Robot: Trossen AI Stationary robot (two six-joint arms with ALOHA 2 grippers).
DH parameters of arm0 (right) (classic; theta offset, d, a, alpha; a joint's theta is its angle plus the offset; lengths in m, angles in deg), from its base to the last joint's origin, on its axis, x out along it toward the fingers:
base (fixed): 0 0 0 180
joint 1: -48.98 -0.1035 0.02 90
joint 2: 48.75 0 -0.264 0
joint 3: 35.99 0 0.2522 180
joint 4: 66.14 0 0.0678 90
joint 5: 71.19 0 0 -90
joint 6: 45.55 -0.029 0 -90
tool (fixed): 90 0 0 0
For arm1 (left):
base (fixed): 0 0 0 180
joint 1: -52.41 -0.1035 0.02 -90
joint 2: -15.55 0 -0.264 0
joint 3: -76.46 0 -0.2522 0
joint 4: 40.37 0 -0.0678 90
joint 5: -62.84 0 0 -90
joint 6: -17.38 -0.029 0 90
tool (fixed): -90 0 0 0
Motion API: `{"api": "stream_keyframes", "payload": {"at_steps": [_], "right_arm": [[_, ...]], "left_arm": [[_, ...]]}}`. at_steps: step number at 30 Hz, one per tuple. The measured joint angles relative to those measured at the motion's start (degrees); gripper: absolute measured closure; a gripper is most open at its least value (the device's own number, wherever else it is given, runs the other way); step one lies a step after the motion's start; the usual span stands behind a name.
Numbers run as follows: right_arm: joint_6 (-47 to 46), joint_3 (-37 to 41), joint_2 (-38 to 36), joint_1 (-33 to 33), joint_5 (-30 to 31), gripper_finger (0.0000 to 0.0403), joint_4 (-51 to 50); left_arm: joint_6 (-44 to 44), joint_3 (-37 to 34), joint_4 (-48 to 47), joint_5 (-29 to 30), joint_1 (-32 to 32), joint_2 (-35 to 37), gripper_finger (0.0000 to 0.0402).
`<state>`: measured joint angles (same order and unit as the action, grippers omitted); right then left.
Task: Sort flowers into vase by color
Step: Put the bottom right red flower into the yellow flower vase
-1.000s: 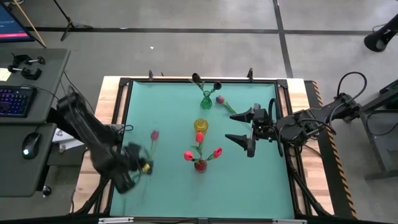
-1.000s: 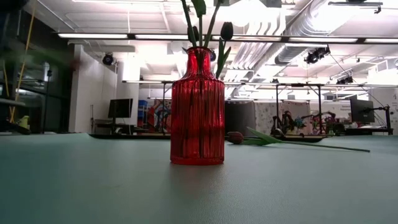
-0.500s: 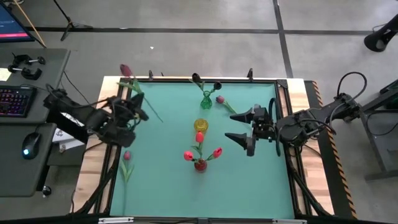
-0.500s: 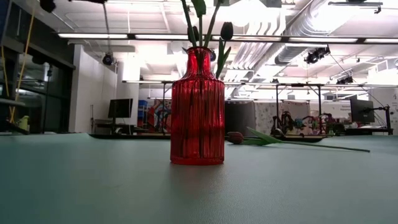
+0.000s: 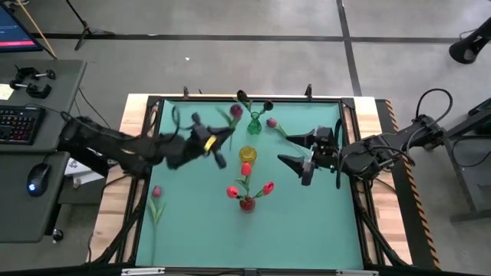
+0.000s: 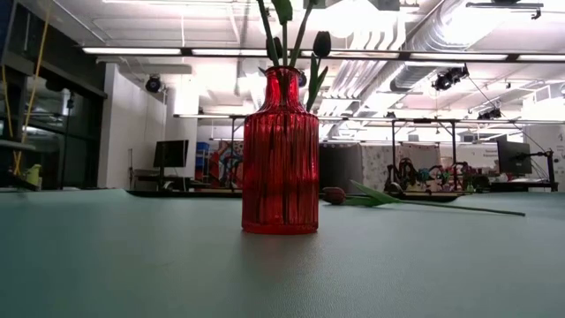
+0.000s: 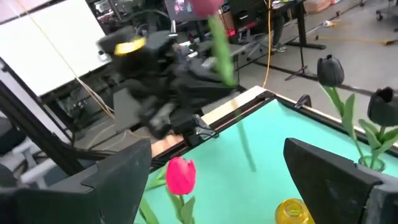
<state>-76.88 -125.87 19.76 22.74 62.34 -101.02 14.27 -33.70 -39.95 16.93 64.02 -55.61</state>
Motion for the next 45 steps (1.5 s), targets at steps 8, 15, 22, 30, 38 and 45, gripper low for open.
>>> {"api": "stream_keyframes", "payload": {"at_steps": [8,15,22,30,38,45], "right_arm": [[-1.8,0.0,0.0,0.0,0.0,0.0048,0.0],[-1.8,0.0,0.0,0.0,-1.0,0.0048,-0.1],[-1.8,0.0,0.0,0.0,-1.7,0.0048,-0.7],[-1.7,0.0,0.0,0.0,-1.5,0.0048,-0.7],[-2.2,0.0,0.0,0.0,-1.3,0.0048,-0.7],[-2.7,0.0,0.0,0.0,-1.2,0.0048,-0.7]], "left_arm": [[8.4,0.0,13.2,-32.3,-16.9,-5.4,0.0401],[9.7,-0.7,15.6,-35.8,-17.7,-10.6,0.0401],[7.0,-9.0,28.8,-25.9,-13.6,-9.4,0.0401],[7.4,-14.3,32.9,-21.2,-13.9,-9.4,0.0401],[6.6,-16.6,32.4,-17.9,-13.3,-9.6,0.0401],[10.4,-16.9,30.7,-18.2,-12.6,-9.6,0.0395]]}}
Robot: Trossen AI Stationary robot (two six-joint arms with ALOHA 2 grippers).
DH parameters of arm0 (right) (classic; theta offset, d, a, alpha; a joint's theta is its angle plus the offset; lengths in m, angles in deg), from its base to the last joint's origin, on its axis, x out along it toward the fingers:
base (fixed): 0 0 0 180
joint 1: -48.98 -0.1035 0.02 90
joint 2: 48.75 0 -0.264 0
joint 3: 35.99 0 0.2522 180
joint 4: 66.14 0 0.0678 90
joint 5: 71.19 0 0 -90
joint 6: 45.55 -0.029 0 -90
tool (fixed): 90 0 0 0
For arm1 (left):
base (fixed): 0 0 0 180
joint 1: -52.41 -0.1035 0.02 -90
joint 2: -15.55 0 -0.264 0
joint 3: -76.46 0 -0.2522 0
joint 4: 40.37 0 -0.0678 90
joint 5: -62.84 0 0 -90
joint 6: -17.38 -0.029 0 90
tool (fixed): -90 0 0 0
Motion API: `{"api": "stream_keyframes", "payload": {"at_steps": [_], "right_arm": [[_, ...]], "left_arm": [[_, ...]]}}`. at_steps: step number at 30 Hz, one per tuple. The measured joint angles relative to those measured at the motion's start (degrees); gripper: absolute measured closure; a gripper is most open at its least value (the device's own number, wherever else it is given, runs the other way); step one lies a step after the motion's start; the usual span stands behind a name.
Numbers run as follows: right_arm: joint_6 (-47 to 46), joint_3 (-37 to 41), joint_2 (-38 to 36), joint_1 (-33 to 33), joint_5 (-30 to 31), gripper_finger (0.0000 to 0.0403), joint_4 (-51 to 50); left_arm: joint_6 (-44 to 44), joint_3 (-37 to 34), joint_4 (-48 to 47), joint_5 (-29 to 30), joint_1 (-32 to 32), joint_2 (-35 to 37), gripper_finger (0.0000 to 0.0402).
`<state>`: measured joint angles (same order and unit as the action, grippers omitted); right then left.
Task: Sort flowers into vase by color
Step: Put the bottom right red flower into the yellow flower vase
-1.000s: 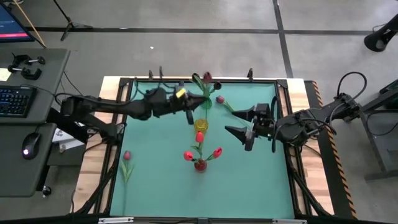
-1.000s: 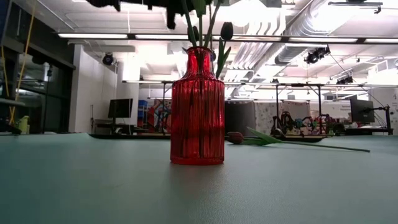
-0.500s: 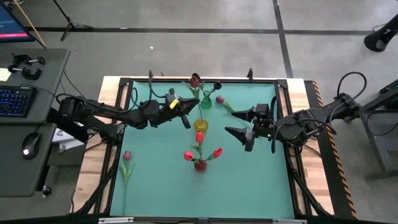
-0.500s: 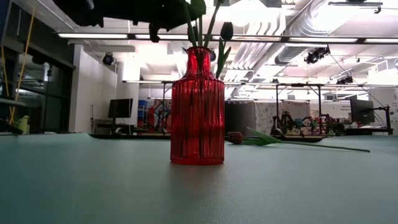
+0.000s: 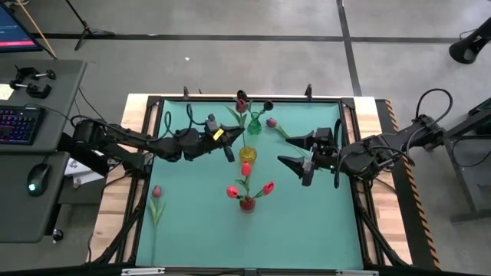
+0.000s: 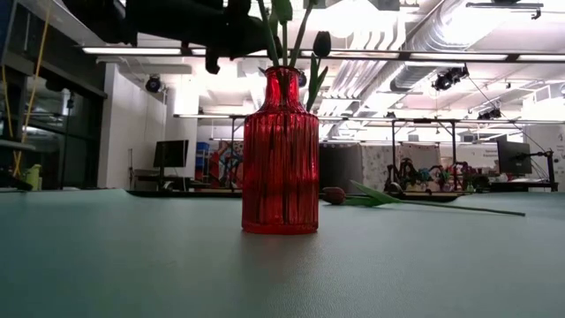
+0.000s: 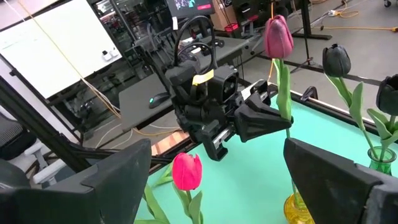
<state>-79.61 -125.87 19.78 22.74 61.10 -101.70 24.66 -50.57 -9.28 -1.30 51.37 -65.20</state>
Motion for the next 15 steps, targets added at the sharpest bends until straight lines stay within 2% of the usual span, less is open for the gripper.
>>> {"api": "stream_keyframes", "payload": {"at_steps": [7,15], "right_arm": [[-1.5,0.0,0.0,0.0,0.0,0.0048,0.0],[-1.5,0.0,0.0,0.0,-0.5,0.0048,0.0]], "left_arm": [[4.6,0.1,-6.2,-5.0,0.1,0.6,0.0343],[6.8,0.1,-17.5,-6.2,0.1,6.7,0.0236]]}}
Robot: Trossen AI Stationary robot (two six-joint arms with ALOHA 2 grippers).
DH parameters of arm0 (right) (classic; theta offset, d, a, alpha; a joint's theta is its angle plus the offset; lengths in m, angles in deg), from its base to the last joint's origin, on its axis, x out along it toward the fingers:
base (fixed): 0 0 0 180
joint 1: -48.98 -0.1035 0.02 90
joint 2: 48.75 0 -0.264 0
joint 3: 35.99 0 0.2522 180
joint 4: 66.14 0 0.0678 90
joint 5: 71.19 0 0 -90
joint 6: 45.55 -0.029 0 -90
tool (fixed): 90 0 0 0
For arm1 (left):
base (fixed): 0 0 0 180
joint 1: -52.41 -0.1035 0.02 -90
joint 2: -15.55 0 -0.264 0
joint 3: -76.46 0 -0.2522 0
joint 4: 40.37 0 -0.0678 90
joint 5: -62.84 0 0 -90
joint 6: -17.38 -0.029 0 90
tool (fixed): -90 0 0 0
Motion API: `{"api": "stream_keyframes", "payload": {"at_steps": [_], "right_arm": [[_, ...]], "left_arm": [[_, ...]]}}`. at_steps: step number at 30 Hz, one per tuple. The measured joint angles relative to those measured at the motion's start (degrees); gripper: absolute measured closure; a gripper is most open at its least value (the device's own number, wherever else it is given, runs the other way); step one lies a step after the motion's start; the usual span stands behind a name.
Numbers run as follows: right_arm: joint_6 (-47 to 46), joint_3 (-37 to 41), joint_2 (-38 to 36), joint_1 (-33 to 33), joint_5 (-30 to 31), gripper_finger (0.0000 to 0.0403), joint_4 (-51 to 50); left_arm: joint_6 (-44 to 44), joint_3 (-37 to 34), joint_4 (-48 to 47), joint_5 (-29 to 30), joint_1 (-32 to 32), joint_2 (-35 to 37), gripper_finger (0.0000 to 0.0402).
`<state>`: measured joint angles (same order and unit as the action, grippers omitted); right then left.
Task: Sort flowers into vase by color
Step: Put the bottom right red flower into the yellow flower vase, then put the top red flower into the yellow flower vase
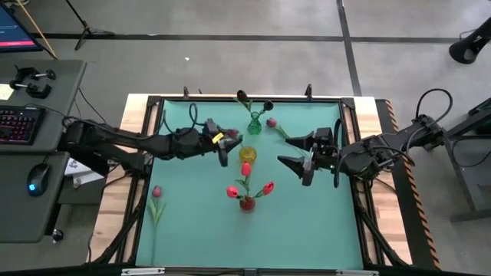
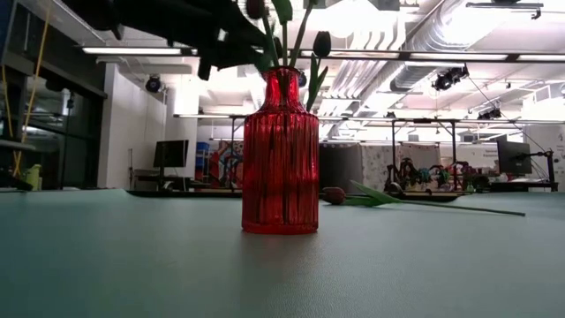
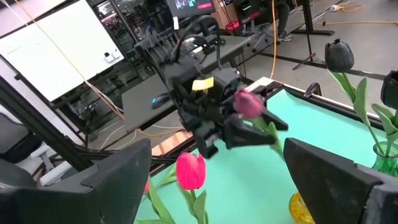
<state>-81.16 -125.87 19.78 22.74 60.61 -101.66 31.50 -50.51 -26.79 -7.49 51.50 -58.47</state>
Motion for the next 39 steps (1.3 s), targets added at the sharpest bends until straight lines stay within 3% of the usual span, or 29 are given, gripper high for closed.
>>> {"api": "stream_keyframes", "payload": {"at_steps": [9,20,25,32,35,39], "right_arm": [[1.0,0.0,0.0,0.0,-0.2,0.0048,-0.3],[-2.7,0.0,0.0,0.3,-0.3,0.0048,-4.4],[-18.4,0.0,0.8,2.1,-0.9,0.0048,-18.8],[-38.0,0.9,7.4,7.6,-13.9,0.0048,-49.7],[-33.7,4.7,9.7,14.1,-19.2,0.0048,-54.2],[-14.3,12.7,10.0,27.3,-26.9,0.0048,-42.8]], "left_arm": [[6.6,0.0,-20.5,-10.3,0.0,14.3,0.0138],[12.5,0.0,-25.3,-16.8,0.0,29.4,0.0116],[13.9,0.0,-23.8,-17.1,0.0,34.3,0.0116],[13.8,0.0,-18.5,-16.7,0.0,36.4,0.0116],[14.8,0.0,-17.8,-16.5,0.0,36.3,0.0116],[17.1,0.0,-17.1,-16.3,0.0,35.9,0.0116]]}}
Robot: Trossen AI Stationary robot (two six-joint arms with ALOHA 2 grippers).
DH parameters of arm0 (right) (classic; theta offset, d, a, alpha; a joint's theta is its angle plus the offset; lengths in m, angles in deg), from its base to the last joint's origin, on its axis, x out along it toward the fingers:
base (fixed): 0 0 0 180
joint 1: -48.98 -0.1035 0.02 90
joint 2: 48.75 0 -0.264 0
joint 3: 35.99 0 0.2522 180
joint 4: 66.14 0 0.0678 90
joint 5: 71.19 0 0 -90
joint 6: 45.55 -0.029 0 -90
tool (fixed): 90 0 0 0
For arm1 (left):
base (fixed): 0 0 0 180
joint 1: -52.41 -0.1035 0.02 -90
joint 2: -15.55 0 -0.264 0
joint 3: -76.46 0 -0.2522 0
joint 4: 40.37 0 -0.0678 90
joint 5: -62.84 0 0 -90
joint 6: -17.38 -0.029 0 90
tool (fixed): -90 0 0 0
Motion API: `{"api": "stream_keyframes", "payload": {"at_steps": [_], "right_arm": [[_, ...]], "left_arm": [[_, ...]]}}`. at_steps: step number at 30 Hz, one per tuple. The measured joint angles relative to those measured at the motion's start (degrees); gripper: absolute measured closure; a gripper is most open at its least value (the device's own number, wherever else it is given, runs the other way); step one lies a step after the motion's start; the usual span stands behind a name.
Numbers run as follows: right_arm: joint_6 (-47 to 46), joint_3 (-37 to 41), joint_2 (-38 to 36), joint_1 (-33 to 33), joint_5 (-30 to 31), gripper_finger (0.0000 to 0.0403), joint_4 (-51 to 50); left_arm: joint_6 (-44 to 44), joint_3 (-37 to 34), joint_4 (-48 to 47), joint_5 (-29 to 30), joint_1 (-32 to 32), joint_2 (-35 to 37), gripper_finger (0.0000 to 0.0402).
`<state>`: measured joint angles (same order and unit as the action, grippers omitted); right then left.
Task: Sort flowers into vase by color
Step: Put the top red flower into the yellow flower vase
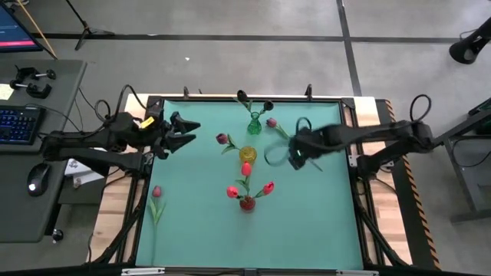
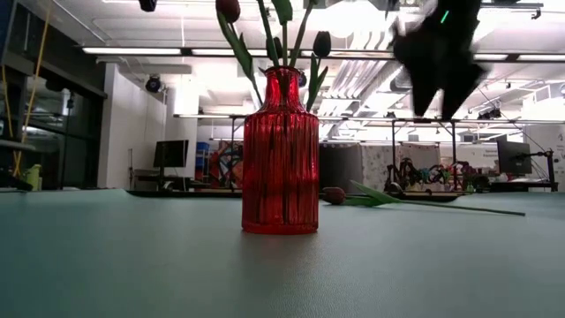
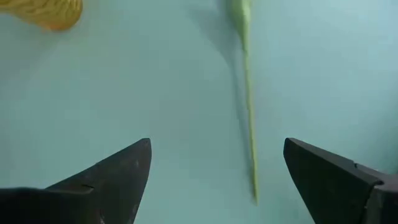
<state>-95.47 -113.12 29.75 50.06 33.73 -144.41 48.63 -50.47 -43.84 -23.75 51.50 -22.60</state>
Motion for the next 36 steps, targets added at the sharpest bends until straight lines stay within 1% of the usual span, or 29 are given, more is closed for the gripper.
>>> {"api": "stream_keyframes", "payload": {"at_steps": [2,4,7,10,12,15,18,22,28,30,32,34,36], "right_arm": [[9.9,4.3,0.0,7.2,-4.3,0.0048,8.7],[17.6,8.0,0.0,13.9,-8.4,0.0048,16.0],[24.2,12.3,0.0,22.3,-13.6,0.0048,25.1],[28.9,14.5,0.6,27.4,-19.2,0.0051,32.2],[31.2,14.7,2.2,28.9,-21.5,0.006,34.5],[34.5,13.9,6.3,29.3,-21.9,0.008,35.4],[35.9,12.3,10.7,29.3,-19.8,0.0098,37.2],[37.2,11.1,15.7,29.3,-17.8,0.0113,37.0],[38.0,10.7,20.3,29.3,-15.4,0.0132,37.7],[37.9,10.5,20.7,29.3,-14.4,0.0151,37.6],[37.7,10.6,20.4,29.3,-13.4,0.019,37.0],[36.9,10.7,19.2,29.3,-12.1,0.0249,35.0],[36.9,11.0,16.6,29.3,-11.0,0.0328,31.3]], "left_arm": [[1.5,0.0,0.5,0.8,0.0,0.1,0.0116],[3.9,0.0,0.5,2.4,0.0,0.1,0.0116],[7.1,0.0,1.7,4.9,0.0,0.0,0.0116],[7.6,0.0,4.1,8.0,0.0,-0.3,0.0116],[7.6,0.0,5.1,9.9,0.0,-0.6,0.0116],[7.6,0.0,7.3,12.4,0.0,-1.5,0.0116],[7.1,0.0,9.3,13.7,0.0,-2.5,0.0116],[7.1,0.0,11.0,13.8,0.0,-3.6,0.0116],[7.6,0.0,11.1,13.6,0.0,-3.5,0.0116],[7.6,0.0,11.1,13.2,0.0,-3.4,0.0116],[7.5,0.0,11.6,12.2,0.0,-3.3,0.0116],[6.6,0.0,12.5,11.2,0.0,-3.1,0.0116],[5.9,0.0,13.7,9.4,0.0,-2.7,0.0116]]}}
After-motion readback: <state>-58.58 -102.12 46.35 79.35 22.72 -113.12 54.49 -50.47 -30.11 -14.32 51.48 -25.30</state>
